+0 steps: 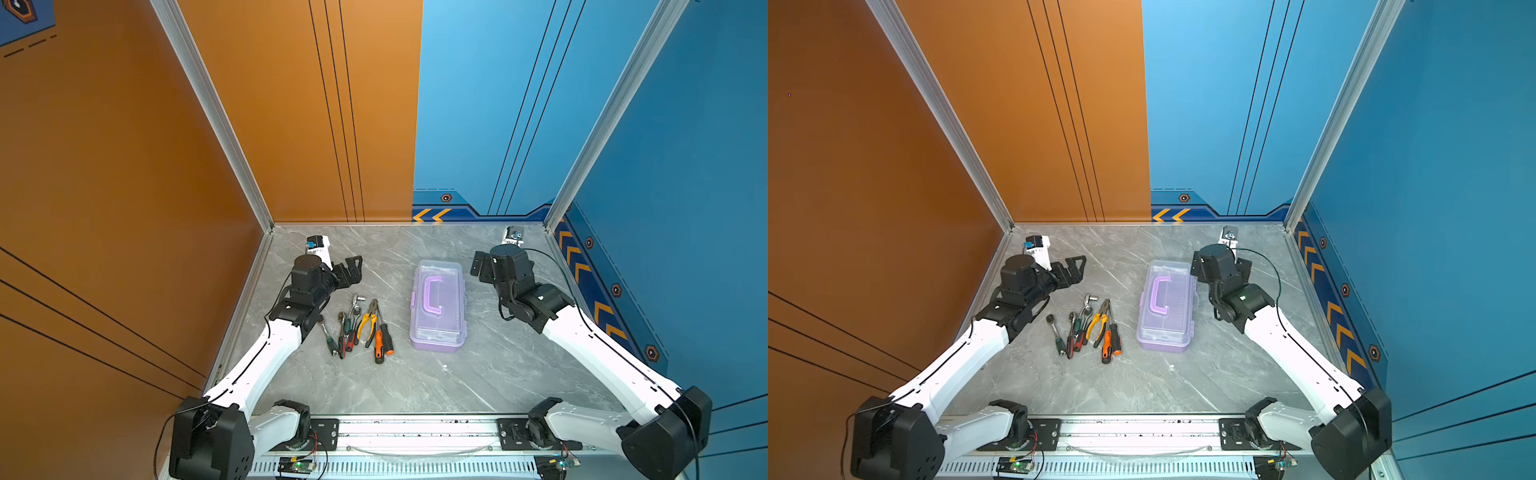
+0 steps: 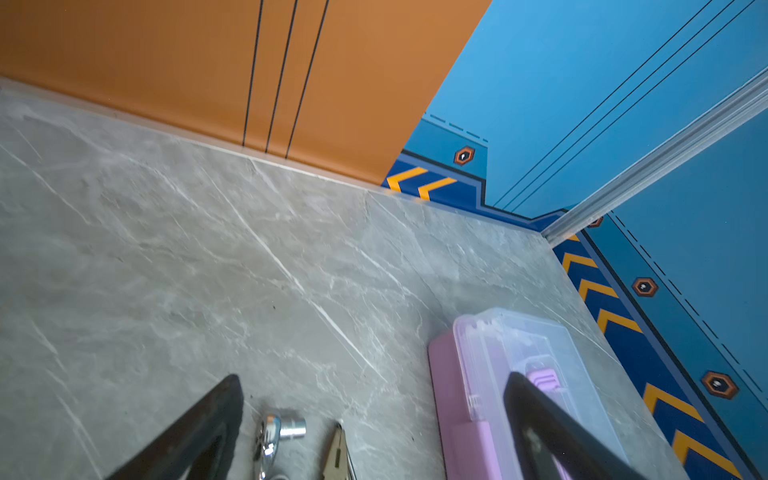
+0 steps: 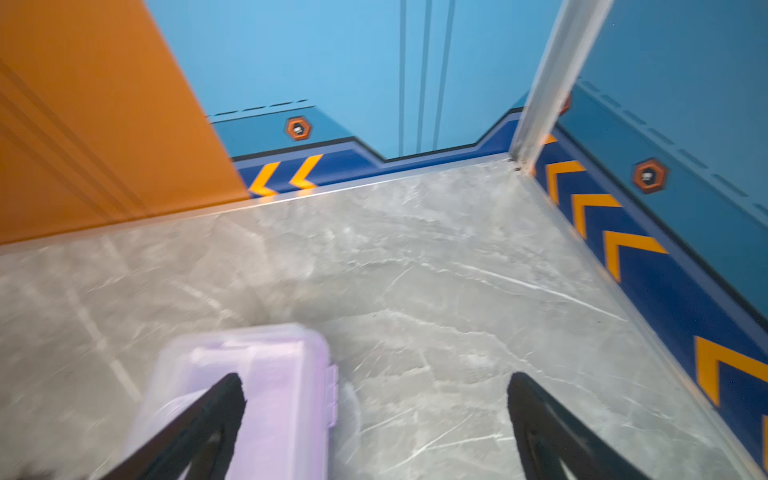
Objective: Pack the tool kit
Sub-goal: 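Grasp the purple lid handle with the right gripper while the left approaches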
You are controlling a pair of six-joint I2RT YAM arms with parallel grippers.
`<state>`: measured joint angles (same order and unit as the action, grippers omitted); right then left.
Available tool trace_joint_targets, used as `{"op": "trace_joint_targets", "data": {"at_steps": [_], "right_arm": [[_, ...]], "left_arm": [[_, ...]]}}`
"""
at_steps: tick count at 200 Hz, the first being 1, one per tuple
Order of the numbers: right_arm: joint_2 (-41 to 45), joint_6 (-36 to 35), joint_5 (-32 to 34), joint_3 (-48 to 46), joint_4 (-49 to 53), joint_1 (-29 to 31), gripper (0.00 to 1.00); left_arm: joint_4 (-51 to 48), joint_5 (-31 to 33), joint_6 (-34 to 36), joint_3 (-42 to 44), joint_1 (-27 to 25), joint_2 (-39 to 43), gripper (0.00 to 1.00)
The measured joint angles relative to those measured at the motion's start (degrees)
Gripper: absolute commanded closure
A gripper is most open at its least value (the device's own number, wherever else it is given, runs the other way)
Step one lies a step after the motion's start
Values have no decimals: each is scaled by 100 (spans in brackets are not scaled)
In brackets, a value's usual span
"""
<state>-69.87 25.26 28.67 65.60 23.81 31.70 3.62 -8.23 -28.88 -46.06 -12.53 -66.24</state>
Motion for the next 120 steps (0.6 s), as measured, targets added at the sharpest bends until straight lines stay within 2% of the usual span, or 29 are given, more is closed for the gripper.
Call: {"op": "trace_joint_targets", "data": {"at_steps": [50, 87, 120], "right_arm": [[-811, 789, -1303, 503, 752, 734, 18], [-1606, 1281, -2179, 455, 807, 807, 30], [-1840, 1659, -2796, 398, 474, 758, 39]], "left_arm": [[-929, -599, -321, -422, -7, -319, 2], [-1292, -699, -308, -474, -297, -498, 2], [-1327, -894, -313, -472, -662, -866, 2]]}}
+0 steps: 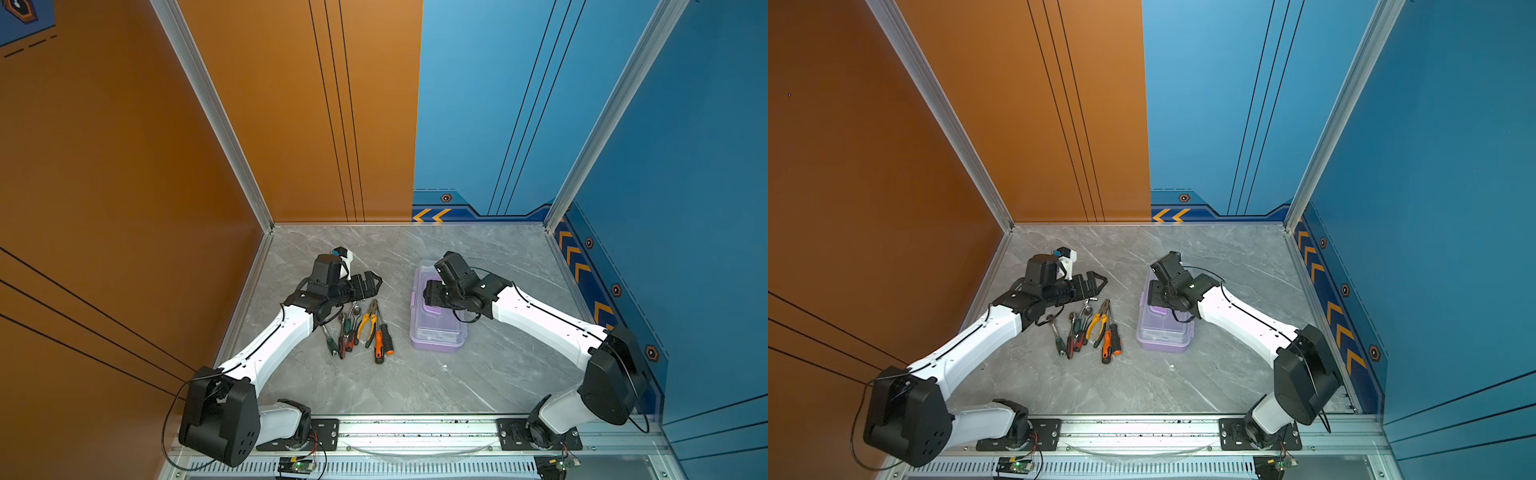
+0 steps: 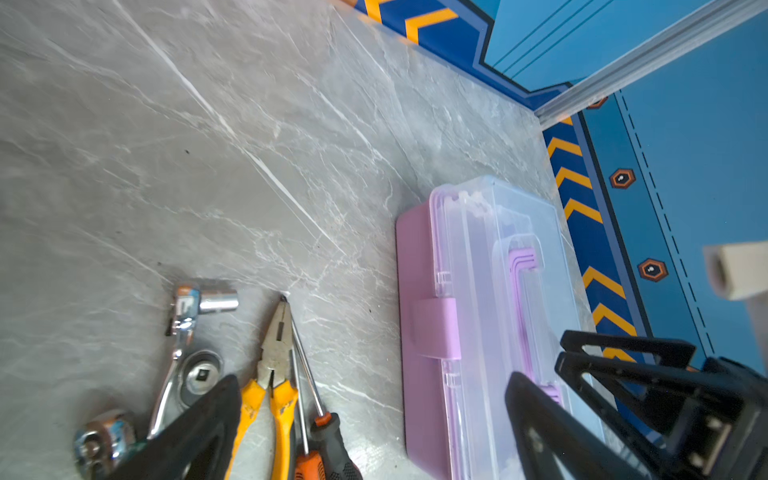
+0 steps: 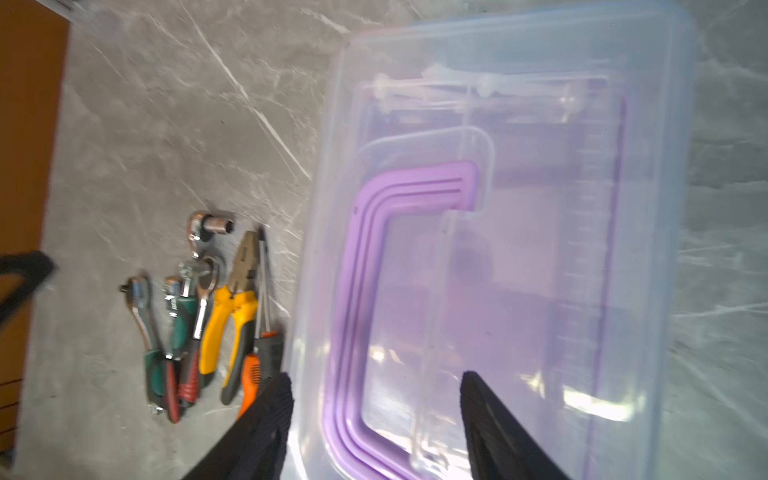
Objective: Pack the tool kit
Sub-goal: 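Grasp the purple lid handle with the right gripper while the left approaches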
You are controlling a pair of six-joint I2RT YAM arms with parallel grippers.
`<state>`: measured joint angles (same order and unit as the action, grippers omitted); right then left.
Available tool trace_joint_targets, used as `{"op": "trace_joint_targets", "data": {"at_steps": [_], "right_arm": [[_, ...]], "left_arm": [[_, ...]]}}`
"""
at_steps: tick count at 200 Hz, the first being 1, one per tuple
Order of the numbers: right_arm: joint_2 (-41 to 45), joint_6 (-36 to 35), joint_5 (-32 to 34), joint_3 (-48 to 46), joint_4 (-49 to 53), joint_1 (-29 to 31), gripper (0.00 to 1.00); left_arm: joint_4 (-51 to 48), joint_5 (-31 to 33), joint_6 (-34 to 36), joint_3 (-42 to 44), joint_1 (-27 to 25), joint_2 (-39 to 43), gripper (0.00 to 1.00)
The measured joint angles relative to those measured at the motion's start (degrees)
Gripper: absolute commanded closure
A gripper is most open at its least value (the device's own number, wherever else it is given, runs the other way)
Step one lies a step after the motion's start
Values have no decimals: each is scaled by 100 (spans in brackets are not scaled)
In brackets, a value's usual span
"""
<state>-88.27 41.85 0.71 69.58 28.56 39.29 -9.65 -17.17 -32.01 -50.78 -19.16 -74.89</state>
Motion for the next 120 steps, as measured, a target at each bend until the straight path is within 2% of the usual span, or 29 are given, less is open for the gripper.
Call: {"op": "trace_joint_targets", "data": {"at_steps": [49, 120], "right_arm": [[-356, 308, -553, 15, -282, -72, 45], [-693, 492, -603, 468, -4, -72, 45]], "left_arm": [[214, -107, -33, 17, -634, -422, 5], [741, -111, -262, 247, -855, -780, 7]]}}
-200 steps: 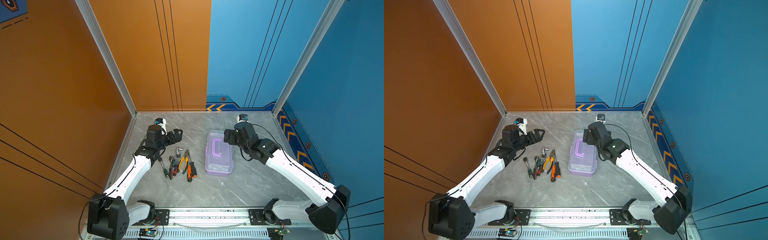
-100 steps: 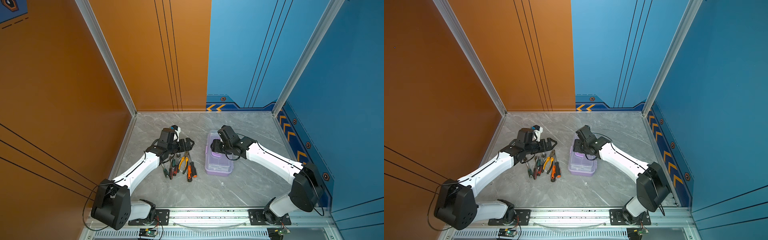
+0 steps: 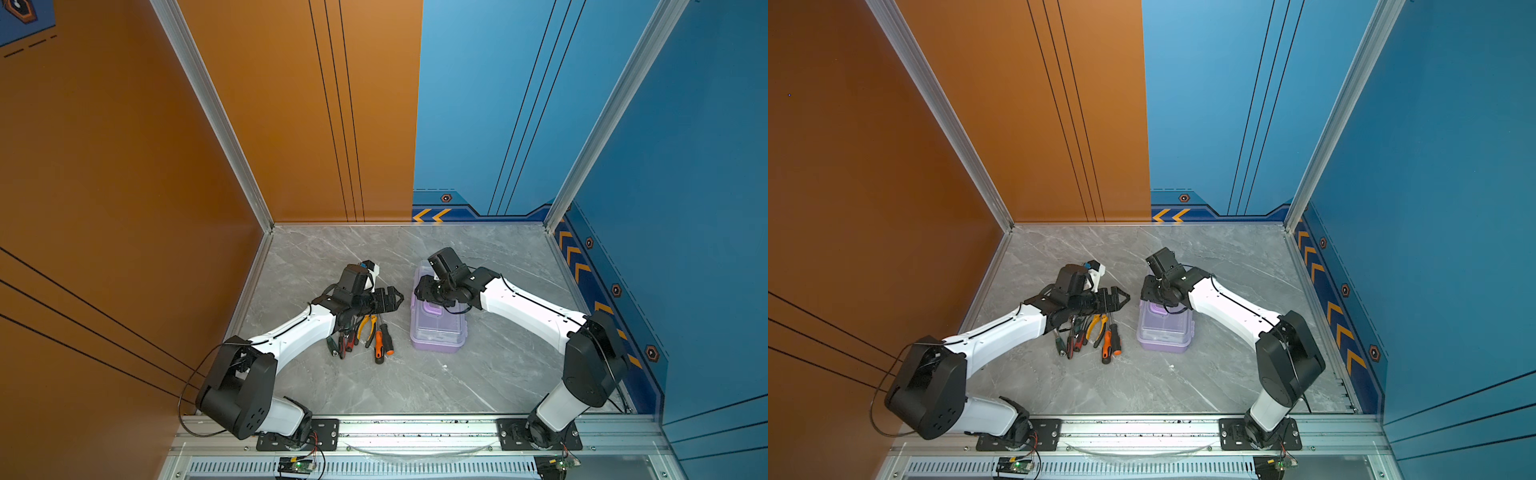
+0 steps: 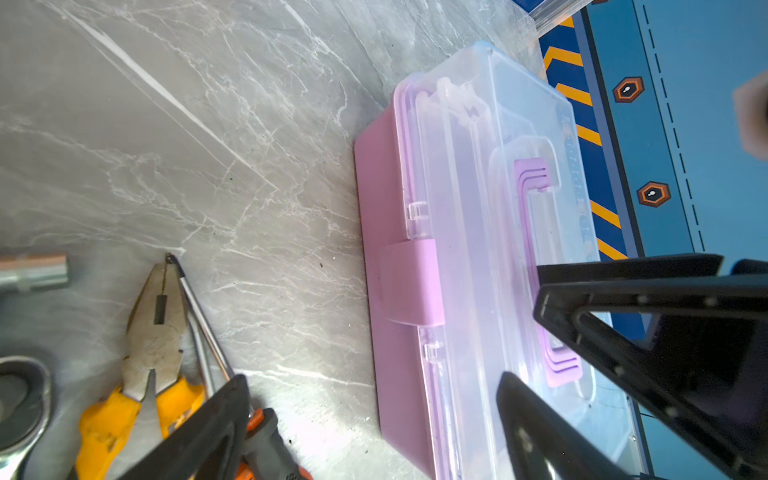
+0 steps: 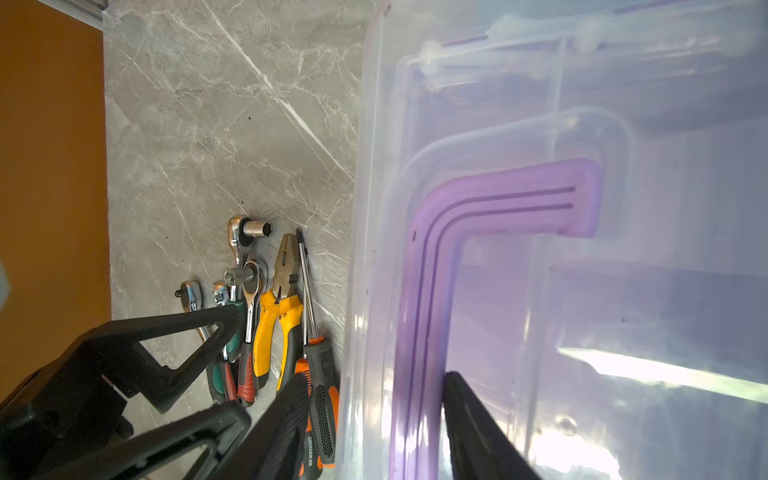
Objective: Pack the tool kit
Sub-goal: 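Grasp the purple lid handle with the right gripper while the left approaches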
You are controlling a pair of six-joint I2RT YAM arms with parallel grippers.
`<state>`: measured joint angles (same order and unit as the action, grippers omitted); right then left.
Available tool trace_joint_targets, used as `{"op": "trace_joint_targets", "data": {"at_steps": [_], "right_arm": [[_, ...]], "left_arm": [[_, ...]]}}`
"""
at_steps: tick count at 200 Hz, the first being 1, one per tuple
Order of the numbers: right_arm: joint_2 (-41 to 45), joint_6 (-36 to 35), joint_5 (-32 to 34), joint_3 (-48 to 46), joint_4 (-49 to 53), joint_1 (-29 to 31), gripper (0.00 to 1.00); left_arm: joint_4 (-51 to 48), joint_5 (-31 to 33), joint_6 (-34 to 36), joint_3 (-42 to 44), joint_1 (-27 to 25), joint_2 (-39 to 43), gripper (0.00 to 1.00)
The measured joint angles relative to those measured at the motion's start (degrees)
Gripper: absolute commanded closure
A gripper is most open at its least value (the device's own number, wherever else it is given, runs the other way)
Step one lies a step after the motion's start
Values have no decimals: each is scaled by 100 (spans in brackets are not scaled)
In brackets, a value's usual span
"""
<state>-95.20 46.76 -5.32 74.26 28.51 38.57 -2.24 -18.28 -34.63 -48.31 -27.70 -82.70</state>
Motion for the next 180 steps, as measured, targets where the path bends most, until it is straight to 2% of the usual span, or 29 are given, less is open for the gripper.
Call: {"op": "trace_joint_targets", "data": {"at_steps": [39, 111, 141, 153, 180], "right_arm": [[-13, 179, -160, -59, -214, -31, 43], [39, 815, -1556, -1123, -2634, -494, 44], [92, 1093, -1956, -1480, -3316, -645, 45], [101, 1167, -2065, -1561, -3473, -691, 47], [103, 1259, -2297, -1738, -3740, -802, 63]], "left_arm": [[149, 0, -37, 0, -151, -188, 8], [247, 203, -140, 0, -273, -455, 10], [247, 358, -177, 0, -350, -487, 11], [247, 393, -190, 0, -363, -487, 11], [247, 450, -214, 0, -393, -487, 12]]}}
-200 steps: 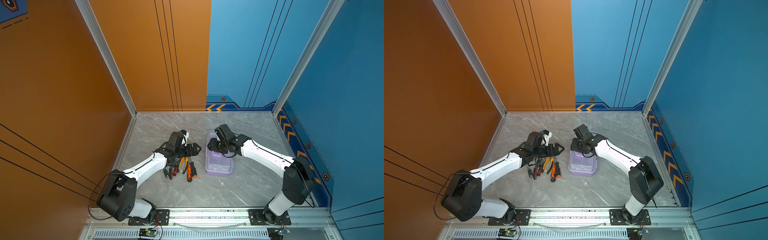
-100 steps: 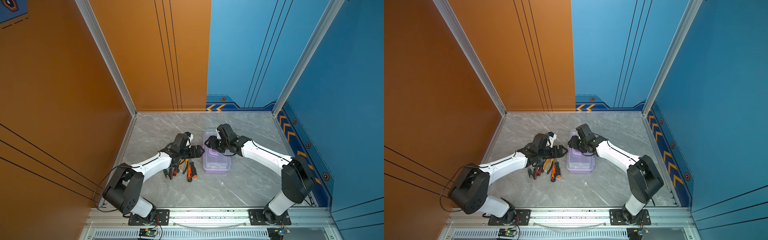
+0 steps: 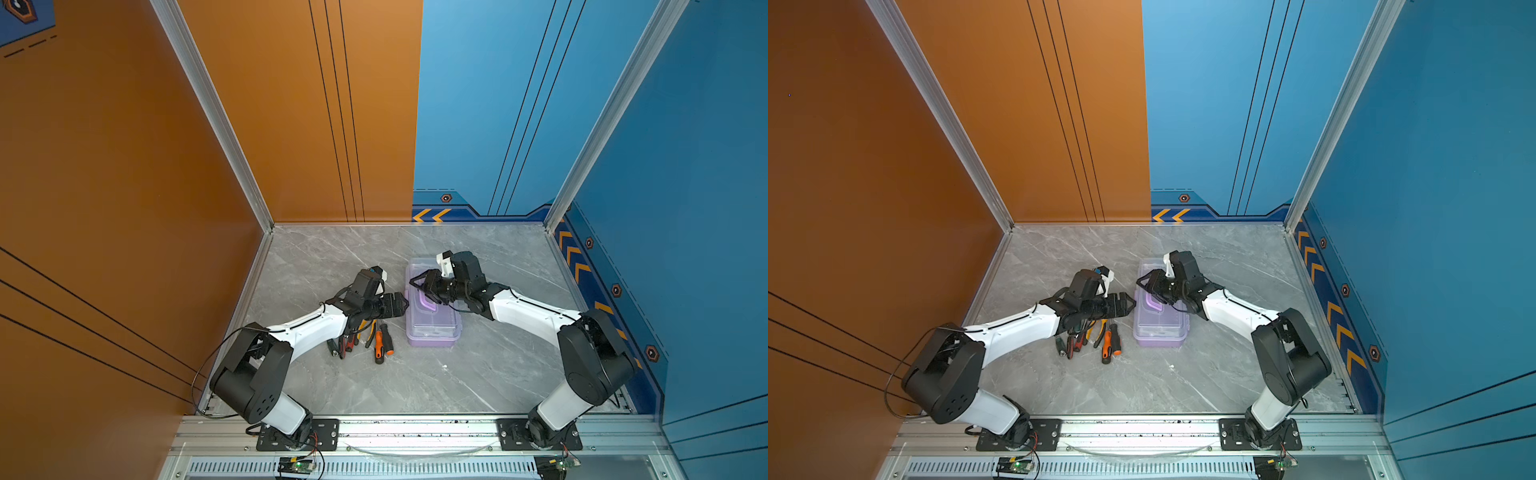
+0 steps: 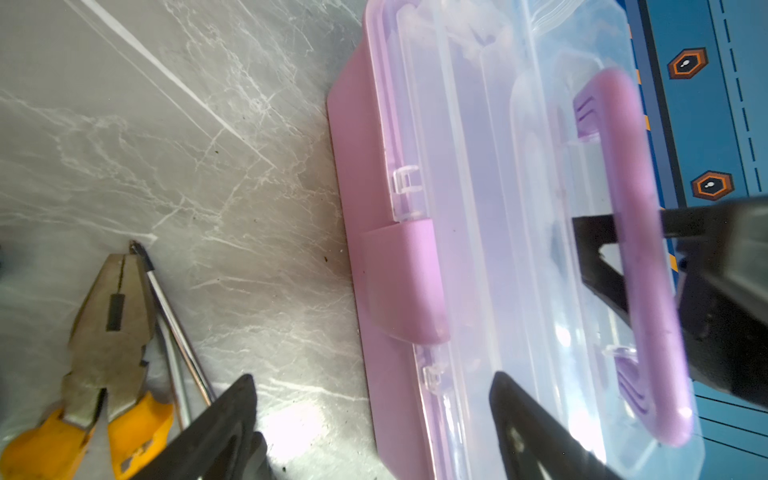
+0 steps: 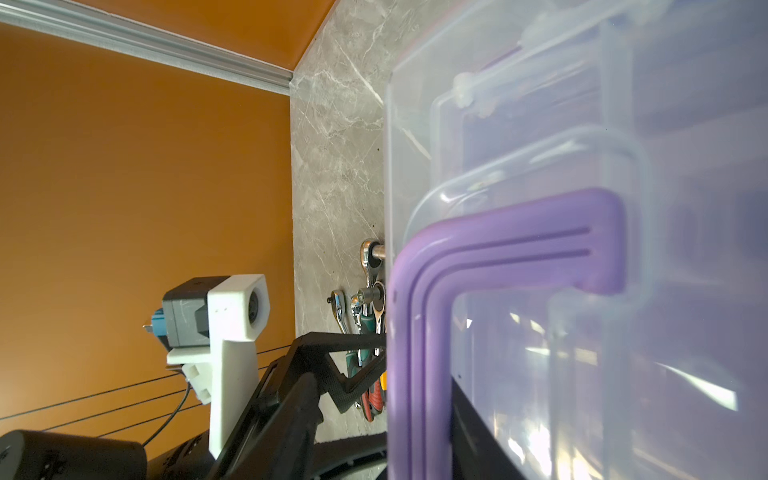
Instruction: Pack the tool kit
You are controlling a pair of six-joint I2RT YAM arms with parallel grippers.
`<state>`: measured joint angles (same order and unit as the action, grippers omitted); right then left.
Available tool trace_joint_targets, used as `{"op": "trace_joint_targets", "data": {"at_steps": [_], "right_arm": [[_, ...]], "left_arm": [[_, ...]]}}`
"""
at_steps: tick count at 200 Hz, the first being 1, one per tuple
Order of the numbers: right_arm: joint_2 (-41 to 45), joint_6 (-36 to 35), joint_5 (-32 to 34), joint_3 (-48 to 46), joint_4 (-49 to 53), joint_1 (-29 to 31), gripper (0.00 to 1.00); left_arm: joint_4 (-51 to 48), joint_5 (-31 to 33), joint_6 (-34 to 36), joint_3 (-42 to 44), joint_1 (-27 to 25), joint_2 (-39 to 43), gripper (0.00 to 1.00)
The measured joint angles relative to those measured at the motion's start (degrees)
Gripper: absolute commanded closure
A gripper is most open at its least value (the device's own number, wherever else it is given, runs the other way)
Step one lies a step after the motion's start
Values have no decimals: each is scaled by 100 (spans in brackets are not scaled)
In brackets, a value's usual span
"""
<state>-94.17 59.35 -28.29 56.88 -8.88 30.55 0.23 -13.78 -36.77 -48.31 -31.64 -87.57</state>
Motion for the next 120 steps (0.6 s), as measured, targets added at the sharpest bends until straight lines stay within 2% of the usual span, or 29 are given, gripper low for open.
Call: {"op": "trace_joint_targets", "data": {"at_steps": [16, 29, 42, 51, 57, 120], "right_arm": [[0, 39, -92, -103, -83, -72, 74], [0, 48, -175, -151, -101, -129, 77], [9, -13, -238, -155, -118, -166, 84], [11, -63, -286, -162, -114, -188, 90], [11, -81, -319, -164, -118, -208, 100], [50, -37, -577, -286, -341, -330, 100]], "left_arm": [[2, 7, -20, 0, -17, 0, 12], [7, 2, -20, 0, -35, 0, 12], [7, 2, -22, 0, -37, 2, 13], [20, -13, -22, 0, -37, 4, 13], [28, -20, -22, 2, -37, 11, 13], [146, -243, -59, 114, 157, 319, 13]]}}
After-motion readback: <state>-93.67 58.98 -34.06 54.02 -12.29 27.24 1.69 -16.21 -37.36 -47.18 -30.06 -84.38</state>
